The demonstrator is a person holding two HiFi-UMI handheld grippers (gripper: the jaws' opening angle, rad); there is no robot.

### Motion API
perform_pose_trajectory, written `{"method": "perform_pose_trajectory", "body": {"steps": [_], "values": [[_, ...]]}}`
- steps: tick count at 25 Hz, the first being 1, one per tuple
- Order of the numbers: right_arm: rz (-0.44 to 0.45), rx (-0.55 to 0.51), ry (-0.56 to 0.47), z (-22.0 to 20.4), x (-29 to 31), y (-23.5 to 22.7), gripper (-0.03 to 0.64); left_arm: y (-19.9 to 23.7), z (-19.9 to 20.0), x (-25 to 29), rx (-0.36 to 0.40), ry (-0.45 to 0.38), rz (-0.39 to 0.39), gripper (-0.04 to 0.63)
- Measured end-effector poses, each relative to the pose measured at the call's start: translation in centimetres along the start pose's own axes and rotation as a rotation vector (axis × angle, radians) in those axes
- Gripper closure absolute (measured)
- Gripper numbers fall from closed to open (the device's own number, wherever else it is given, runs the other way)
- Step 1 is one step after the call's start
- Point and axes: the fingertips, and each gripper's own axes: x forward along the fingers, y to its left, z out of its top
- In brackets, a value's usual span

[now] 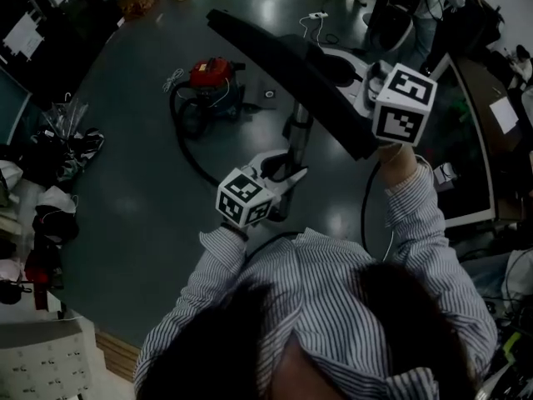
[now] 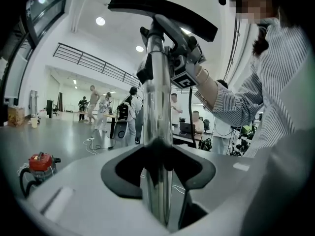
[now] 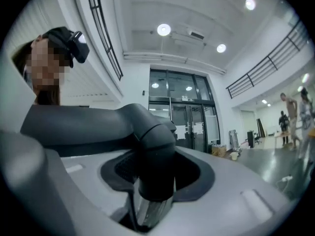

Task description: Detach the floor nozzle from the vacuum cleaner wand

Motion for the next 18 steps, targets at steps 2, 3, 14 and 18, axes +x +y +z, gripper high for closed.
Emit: {"method": "perform_pose_trajectory", "body": {"steps": [2, 3, 14, 18], "values": [[-0.017, -0.089, 0.038, -0.3, 0.1, 0.1, 0.446, 0.2, -0.1, 0.0, -0.004, -0.004, 0.004, 0.414], [-0.026, -0.121, 0.053, -0.4, 0.3, 0.2, 0.446, 0.3, -0.1, -0.1, -0.006, -0.009, 0.008, 0.414], [-0.038, -0.201, 0.046, 1.0, 1.3, 0.3, 0.448, 1.3, -0.1, -0.2, -0.023, -0.036, 0.054, 0.414], [-0.103, -0.131, -0.035, 4.1, -0.3, -1.6, 0.448, 2.5, -0.3, -1.4, -0.054, -0.068, 0.109, 0.416]]}}
